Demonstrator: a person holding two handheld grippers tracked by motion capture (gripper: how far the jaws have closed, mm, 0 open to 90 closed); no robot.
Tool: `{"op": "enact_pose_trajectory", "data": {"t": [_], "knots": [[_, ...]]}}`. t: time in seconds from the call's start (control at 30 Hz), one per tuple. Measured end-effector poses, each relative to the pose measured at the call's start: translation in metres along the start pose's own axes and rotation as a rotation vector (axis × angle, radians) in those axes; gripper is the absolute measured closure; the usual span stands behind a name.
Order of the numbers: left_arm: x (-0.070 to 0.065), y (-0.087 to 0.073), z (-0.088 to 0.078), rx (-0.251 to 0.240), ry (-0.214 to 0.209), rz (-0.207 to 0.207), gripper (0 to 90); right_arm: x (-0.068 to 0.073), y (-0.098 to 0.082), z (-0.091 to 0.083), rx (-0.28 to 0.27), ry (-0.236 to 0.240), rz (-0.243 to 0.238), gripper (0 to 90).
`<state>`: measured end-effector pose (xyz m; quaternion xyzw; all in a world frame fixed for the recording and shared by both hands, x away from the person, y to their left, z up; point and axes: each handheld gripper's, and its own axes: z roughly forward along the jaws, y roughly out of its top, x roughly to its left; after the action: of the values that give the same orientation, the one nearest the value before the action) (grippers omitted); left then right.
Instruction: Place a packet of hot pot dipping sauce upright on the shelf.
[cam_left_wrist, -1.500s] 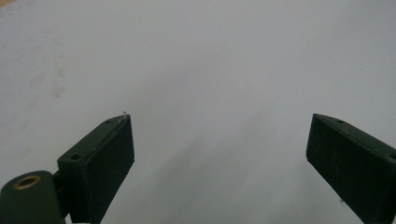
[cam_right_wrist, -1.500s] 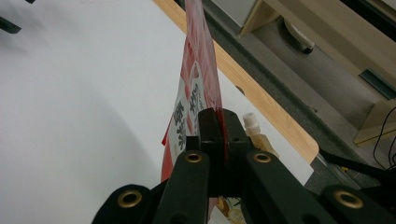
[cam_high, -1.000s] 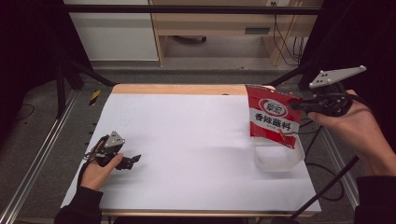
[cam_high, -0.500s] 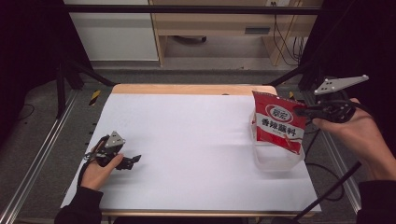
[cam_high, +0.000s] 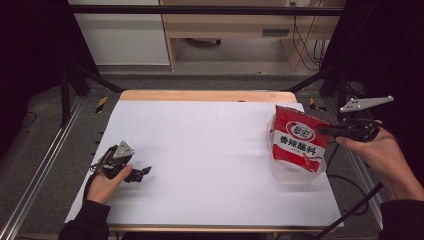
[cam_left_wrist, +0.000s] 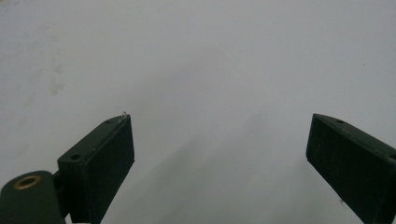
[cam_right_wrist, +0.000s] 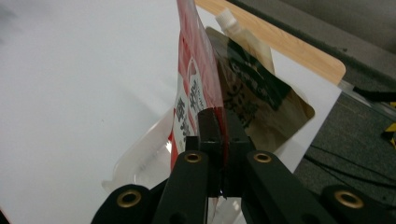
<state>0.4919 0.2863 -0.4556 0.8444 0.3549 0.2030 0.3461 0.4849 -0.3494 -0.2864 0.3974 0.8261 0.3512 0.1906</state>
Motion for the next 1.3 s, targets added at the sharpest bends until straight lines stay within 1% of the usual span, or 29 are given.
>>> {"op": "enact_pose_trajectory", "data": {"t": [0.03, 0.13, 0.23, 0.4, 0.43, 0.5, 0.53, 0.57, 0.6, 0.77, 0.8, 0.83, 0.87, 0.9, 0.93, 1.07, 1.1, 1.13, 1.2, 1.3], "knots": [[0.0, 0.0, 0.0, -0.001, 0.0, 0.0, 7.8, -0.002, -0.002, -0.001, 0.012, -0.003, -0.001, 90.0], [0.0, 0.0, 0.0, 0.001, -0.001, 0.0, 7.8, -0.007, -0.009, -0.003, 0.027, -0.007, 0.015, 90.0], [0.0, 0.0, 0.001, 0.006, 0.0, 0.004, 7.8, -0.011, -0.016, -0.004, 0.053, -0.017, 0.033, 89.8], [-0.001, 0.0, 0.001, 0.011, 0.001, 0.007, 7.8, -0.016, -0.024, -0.004, 0.097, -0.01, 0.046, 88.8], [-0.001, 0.0, 0.001, 0.01, 0.001, 0.007, 7.8, -0.016, -0.025, -0.004, 0.108, -0.014, 0.049, 88.4], [-0.001, 0.0, 0.001, 0.009, 0.001, 0.006, 7.8, -0.018, -0.027, -0.003, 0.11, -0.011, 0.048, 86.8], [-0.001, 0.0, 0.001, 0.009, 0.001, 0.007, 7.8, -0.018, -0.028, -0.003, 0.11, -0.009, 0.056, 85.4], [-0.001, 0.0, 0.001, 0.01, 0.0, 0.007, 7.8, -0.018, -0.028, -0.003, 0.111, -0.007, 0.053, 82.7], [-0.001, 0.0, 0.001, 0.011, 0.0, 0.007, 7.8, -0.017, -0.028, -0.002, 0.112, -0.012, 0.047, 76.9], [-0.001, 0.0, 0.001, 0.011, 0.0, 0.008, 7.8, -0.013, -0.02, 0.004, 0.111, -0.04, 0.039, 56.6], [-0.001, 0.0, 0.001, 0.01, 0.0, 0.008, 7.8, -0.012, -0.017, 0.006, 0.112, -0.054, 0.033, 52.1], [-0.001, 0.0, 0.001, 0.01, -0.001, 0.008, 7.9, -0.011, -0.015, 0.008, 0.111, -0.058, 0.036, 50.1], [-0.001, 0.0, 0.001, 0.01, -0.001, 0.008, 7.8, -0.01, -0.011, 0.01, 0.116, -0.061, 0.024, 46.3], [-0.001, 0.0, 0.001, 0.01, -0.001, 0.008, 7.8, -0.008, -0.009, 0.012, 0.116, -0.068, 0.028, 42.9], [-0.001, 0.0, 0.001, 0.01, -0.001, 0.007, 7.8, -0.008, -0.005, 0.014, 0.121, -0.074, 0.022, 39.9], [0.0, 0.0, 0.001, 0.009, -0.001, 0.006, 7.9, -0.004, 0.009, 0.021, 0.146, -0.094, 0.014, 31.2], [0.0, 0.0, 0.001, 0.009, -0.002, 0.006, 7.9, -0.003, 0.013, 0.022, 0.154, -0.101, 0.005, 30.0], [0.0, 0.0, 0.001, 0.008, -0.002, 0.006, 7.8, -0.001, 0.017, 0.023, 0.154, -0.102, -0.005, 28.3], [0.0, 0.0, 0.0, 0.009, -0.003, 0.006, 7.9, 0.001, 0.025, 0.025, 0.165, -0.103, -0.005, 25.0], [0.0, 0.0, 0.0, 0.006, -0.004, 0.006, 7.9, 0.004, 0.036, 0.028, 0.175, -0.109, -0.021, 21.3]]}}
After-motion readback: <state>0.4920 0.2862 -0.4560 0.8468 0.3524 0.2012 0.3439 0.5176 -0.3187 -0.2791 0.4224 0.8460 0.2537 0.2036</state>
